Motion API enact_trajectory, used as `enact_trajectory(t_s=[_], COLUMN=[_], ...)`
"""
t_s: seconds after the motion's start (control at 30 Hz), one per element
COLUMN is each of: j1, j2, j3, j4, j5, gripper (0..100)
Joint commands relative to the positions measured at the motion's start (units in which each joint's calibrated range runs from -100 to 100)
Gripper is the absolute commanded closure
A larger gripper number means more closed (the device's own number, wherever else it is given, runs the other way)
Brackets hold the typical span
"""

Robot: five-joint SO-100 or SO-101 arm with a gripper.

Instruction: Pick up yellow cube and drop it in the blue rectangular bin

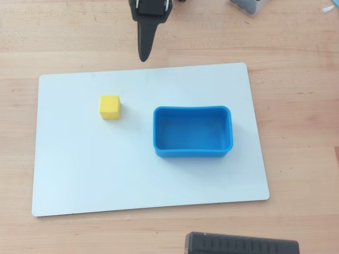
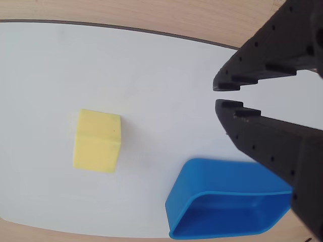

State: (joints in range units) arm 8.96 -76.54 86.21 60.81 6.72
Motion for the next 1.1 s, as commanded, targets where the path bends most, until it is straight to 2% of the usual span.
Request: enact_trajectory(t_s=[0.0,0.3,0.53,1.0,1.07], j1=[1.93,6.99,6.22,4.76,5.45], j2=[17.13,41.38,57.07,72.49,72.68], j3=[-18.66,-36.57,-51.3,-66.21,-66.39], j4=[-1.93,-1.85,0.22,4.76,5.59], j5=[2.44,7.08,7.57,6.74,6.54], gripper=[100,100,100,100,97])
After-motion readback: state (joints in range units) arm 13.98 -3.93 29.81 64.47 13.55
